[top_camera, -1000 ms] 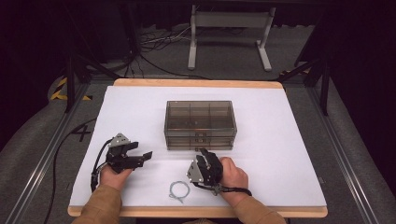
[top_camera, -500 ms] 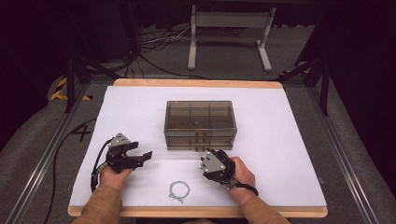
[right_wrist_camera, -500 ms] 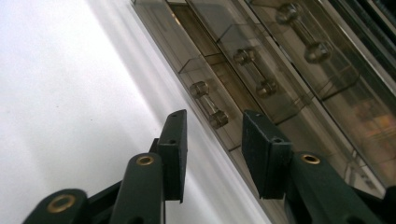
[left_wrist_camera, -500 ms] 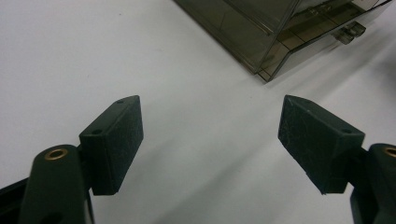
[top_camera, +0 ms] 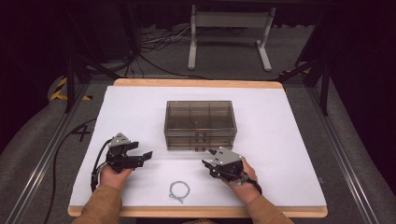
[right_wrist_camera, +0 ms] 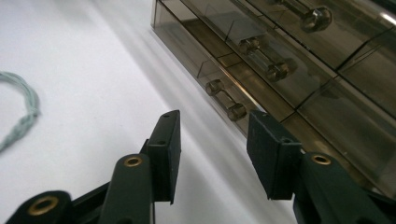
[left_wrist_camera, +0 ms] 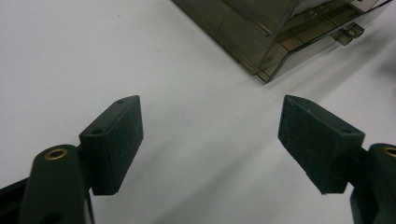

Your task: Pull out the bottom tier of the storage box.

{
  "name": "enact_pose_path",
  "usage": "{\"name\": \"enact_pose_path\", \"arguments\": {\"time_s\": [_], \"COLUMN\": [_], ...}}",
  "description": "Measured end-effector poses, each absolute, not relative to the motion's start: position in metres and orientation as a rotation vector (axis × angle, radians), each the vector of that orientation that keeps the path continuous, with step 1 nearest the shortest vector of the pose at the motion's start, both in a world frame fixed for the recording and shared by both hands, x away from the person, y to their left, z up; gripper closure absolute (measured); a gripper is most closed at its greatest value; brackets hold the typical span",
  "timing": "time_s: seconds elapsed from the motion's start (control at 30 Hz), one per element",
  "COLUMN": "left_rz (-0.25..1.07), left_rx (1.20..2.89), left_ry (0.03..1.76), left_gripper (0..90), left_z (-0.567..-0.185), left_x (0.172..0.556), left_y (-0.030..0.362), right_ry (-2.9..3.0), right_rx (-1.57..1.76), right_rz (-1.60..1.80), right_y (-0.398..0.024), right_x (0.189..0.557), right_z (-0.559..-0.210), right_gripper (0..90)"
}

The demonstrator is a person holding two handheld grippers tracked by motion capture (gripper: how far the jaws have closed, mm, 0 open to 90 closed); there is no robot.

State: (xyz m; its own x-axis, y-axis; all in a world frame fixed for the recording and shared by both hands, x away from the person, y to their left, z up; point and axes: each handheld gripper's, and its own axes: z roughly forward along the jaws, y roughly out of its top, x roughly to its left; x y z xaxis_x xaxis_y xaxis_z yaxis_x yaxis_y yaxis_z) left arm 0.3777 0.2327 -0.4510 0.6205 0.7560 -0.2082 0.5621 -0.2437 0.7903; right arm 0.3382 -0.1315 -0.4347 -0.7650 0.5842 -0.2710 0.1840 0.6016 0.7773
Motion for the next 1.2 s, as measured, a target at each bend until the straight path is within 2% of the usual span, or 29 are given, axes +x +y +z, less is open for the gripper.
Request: {"name": "enact_pose_path", "arguments": {"time_s": [0.23, 1.2], "left_rz": [0.268, 0.267], "left_rx": [1.935, 1.935], "left_ry": [1.043, 1.042], "left_gripper": [23.0, 22.9], "left_z": [-0.451, -0.451], "left_x": [0.378, 0.377], "left_y": [0.233, 0.233], "right_ry": [2.347, 2.390], "right_rx": [0.695, 0.784], "right_rz": [1.196, 1.405], "right_y": [-0.145, -0.165], "right_x": [0.347, 0.356], "right_z": [-0.441, -0.441], "right_gripper": [53.5, 49.0]}}
